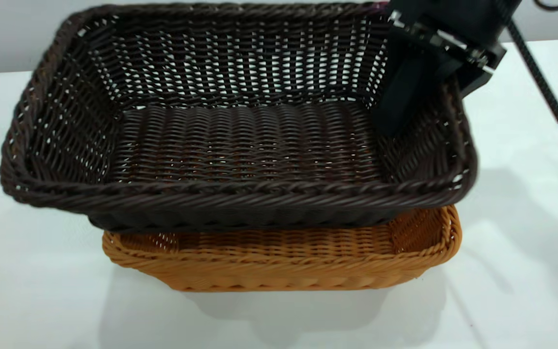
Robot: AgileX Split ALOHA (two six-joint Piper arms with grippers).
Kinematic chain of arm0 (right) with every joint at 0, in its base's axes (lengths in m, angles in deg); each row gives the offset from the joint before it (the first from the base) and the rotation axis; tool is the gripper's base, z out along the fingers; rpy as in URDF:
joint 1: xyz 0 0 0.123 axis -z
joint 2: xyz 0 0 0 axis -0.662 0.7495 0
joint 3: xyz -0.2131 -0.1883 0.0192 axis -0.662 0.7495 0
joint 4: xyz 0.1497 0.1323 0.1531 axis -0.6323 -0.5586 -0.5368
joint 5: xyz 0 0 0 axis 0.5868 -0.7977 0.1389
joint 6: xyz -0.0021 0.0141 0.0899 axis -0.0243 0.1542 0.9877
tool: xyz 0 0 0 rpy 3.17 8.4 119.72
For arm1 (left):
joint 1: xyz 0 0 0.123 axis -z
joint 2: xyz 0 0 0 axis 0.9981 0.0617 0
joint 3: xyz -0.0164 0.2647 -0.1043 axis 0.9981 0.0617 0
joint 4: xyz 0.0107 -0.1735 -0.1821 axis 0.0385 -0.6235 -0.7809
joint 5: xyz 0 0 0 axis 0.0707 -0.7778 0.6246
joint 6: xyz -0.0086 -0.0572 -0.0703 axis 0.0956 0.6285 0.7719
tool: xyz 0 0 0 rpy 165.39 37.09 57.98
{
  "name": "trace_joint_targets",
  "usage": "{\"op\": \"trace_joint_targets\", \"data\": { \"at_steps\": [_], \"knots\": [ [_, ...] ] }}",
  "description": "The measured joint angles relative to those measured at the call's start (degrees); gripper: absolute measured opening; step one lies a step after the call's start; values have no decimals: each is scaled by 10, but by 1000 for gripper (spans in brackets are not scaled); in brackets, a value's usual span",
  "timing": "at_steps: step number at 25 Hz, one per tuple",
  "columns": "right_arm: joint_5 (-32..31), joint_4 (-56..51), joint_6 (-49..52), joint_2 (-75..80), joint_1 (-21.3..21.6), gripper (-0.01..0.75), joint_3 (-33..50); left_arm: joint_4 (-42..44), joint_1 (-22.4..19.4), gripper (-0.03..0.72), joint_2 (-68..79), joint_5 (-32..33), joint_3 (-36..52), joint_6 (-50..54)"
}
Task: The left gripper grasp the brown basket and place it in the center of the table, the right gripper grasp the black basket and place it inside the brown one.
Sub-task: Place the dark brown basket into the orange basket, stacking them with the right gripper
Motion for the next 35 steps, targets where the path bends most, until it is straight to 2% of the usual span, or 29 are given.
{"op": "trace_joint_targets", "data": {
  "at_steps": [10,35],
  "knots": [
    [-4,44,21,12,0,300,0,0,0,525,0,10,0,0],
    [23,45,107,12,0,298,0,0,0,524,0,23,0,0]
  ]
}}
